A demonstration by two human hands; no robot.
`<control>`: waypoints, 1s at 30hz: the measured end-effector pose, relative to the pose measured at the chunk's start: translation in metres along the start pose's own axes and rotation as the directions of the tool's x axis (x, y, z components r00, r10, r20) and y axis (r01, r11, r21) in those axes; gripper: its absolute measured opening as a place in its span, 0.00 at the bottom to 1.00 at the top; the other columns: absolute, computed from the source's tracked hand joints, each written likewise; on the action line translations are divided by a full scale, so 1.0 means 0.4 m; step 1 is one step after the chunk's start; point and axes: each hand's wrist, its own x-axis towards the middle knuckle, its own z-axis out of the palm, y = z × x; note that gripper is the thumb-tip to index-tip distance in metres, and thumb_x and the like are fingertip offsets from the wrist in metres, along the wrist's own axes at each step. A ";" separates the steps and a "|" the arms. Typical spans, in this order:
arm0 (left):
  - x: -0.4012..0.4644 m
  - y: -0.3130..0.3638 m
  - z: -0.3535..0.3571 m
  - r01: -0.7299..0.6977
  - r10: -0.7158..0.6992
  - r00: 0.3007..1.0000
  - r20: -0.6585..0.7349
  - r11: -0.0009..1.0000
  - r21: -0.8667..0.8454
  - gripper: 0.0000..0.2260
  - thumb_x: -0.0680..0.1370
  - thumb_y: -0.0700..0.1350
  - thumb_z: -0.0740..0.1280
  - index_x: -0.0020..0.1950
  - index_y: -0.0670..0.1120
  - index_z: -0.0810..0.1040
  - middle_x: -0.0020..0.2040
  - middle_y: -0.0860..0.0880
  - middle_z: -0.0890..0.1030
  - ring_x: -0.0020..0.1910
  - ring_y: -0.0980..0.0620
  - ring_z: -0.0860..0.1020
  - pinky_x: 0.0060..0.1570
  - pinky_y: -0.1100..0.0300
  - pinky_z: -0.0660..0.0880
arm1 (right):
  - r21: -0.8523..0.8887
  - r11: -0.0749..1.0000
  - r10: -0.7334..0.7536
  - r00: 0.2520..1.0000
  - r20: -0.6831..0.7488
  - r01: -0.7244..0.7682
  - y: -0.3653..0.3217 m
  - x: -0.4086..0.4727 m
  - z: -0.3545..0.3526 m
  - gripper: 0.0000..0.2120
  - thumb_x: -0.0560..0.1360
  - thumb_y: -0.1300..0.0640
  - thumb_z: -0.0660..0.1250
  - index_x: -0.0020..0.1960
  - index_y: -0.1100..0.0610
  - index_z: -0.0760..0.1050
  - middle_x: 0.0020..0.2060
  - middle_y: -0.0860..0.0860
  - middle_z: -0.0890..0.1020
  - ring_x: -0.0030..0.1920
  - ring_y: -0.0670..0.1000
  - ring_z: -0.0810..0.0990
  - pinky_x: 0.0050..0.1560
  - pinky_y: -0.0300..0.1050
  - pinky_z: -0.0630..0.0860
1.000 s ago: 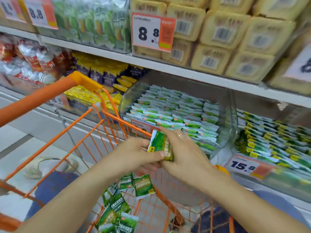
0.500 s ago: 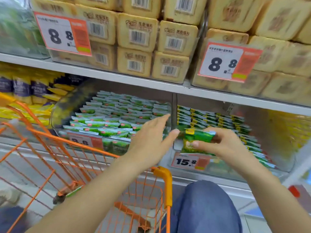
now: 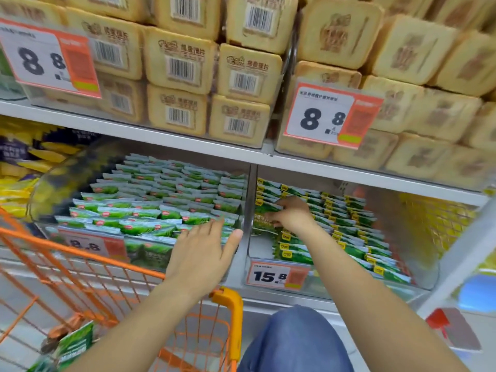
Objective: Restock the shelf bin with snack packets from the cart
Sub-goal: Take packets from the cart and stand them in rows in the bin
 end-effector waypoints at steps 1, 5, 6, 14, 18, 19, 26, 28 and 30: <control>-0.001 0.002 0.001 0.003 -0.003 1.000 0.002 1.000 0.008 0.45 0.68 0.68 0.27 0.76 0.50 0.60 0.74 0.51 0.67 0.72 0.52 0.64 0.69 0.55 0.61 | -0.049 0.999 -0.021 1.000 -0.002 0.021 0.002 0.005 0.001 0.29 0.72 0.54 0.74 0.70 0.59 0.69 0.61 0.57 0.79 0.48 0.54 0.84 0.55 0.49 0.79; -0.001 0.001 0.005 0.009 -0.009 1.000 0.011 1.000 0.028 0.45 0.68 0.67 0.26 0.75 0.51 0.63 0.74 0.51 0.66 0.72 0.51 0.64 0.70 0.55 0.61 | -0.482 0.871 -0.109 0.994 -0.002 0.094 0.003 0.011 0.011 0.26 0.75 0.47 0.69 0.70 0.52 0.70 0.66 0.50 0.75 0.59 0.53 0.78 0.54 0.44 0.75; 0.000 0.000 0.005 0.011 -0.012 1.000 0.012 1.000 0.025 0.45 0.68 0.67 0.26 0.74 0.51 0.63 0.75 0.51 0.65 0.72 0.51 0.63 0.71 0.54 0.61 | -0.560 0.821 -0.123 0.992 0.012 0.109 0.002 0.011 0.014 0.26 0.75 0.45 0.68 0.70 0.50 0.69 0.67 0.49 0.74 0.61 0.53 0.77 0.55 0.45 0.75; 0.002 0.003 0.003 0.010 -0.011 1.000 0.002 1.000 0.019 0.46 0.68 0.67 0.25 0.72 0.52 0.67 0.74 0.51 0.66 0.72 0.52 0.64 0.70 0.55 0.61 | -0.852 0.465 -0.351 0.934 0.073 0.241 0.022 0.004 0.060 0.16 0.77 0.46 0.65 0.60 0.53 0.76 0.55 0.53 0.79 0.61 0.56 0.74 0.49 0.47 0.75; -0.002 -0.005 -0.015 -0.004 0.005 1.000 0.004 0.993 -0.119 0.39 0.74 0.69 0.33 0.73 0.50 0.66 0.72 0.52 0.69 0.70 0.53 0.66 0.68 0.56 0.62 | -0.823 0.519 -0.448 0.894 -0.030 0.232 0.016 -0.022 0.050 0.16 0.75 0.48 0.66 0.60 0.53 0.75 0.53 0.53 0.79 0.59 0.55 0.74 0.51 0.46 0.73; -0.004 -0.012 -0.021 -0.010 0.010 1.000 -0.001 0.980 -0.198 0.35 0.77 0.68 0.39 0.73 0.50 0.66 0.71 0.52 0.70 0.70 0.53 0.66 0.68 0.56 0.63 | -0.797 0.556 -0.475 0.877 -0.071 0.237 0.014 -0.035 0.047 0.15 0.75 0.49 0.65 0.60 0.52 0.76 0.52 0.52 0.80 0.59 0.55 0.74 0.51 0.46 0.73; -0.074 -0.097 -0.101 -0.106 0.042 0.987 -0.157 0.899 -0.425 0.18 0.81 0.55 0.55 0.70 0.55 0.69 0.63 0.62 0.68 0.64 0.65 0.61 0.62 0.66 0.58 | -0.587 0.608 -0.791 0.468 -0.393 0.535 0.002 -0.182 0.055 0.16 0.76 0.47 0.59 0.36 0.52 0.78 0.27 0.46 0.77 0.30 0.48 0.77 0.26 0.41 0.72; -0.095 -0.143 -0.124 -0.098 0.030 0.984 -0.175 0.913 -0.396 0.18 0.80 0.55 0.55 0.69 0.55 0.70 0.61 0.62 0.68 0.64 0.62 0.64 0.60 0.64 0.60 | -0.596 0.499 -0.866 0.329 -0.378 0.629 -0.028 -0.224 0.072 0.16 0.77 0.49 0.61 0.32 0.53 0.75 0.24 0.46 0.74 0.27 0.48 0.74 0.25 0.40 0.70; -0.110 -0.188 -0.145 -0.098 0.029 0.981 -0.191 0.928 -0.360 0.19 0.79 0.56 0.55 0.68 0.54 0.71 0.61 0.60 0.71 0.62 0.61 0.66 0.58 0.63 0.62 | -0.587 0.405 -0.912 0.262 -0.315 0.701 -0.071 -0.264 0.099 0.17 0.78 0.50 0.61 0.31 0.54 0.74 0.23 0.47 0.73 0.26 0.48 0.72 0.26 0.41 0.69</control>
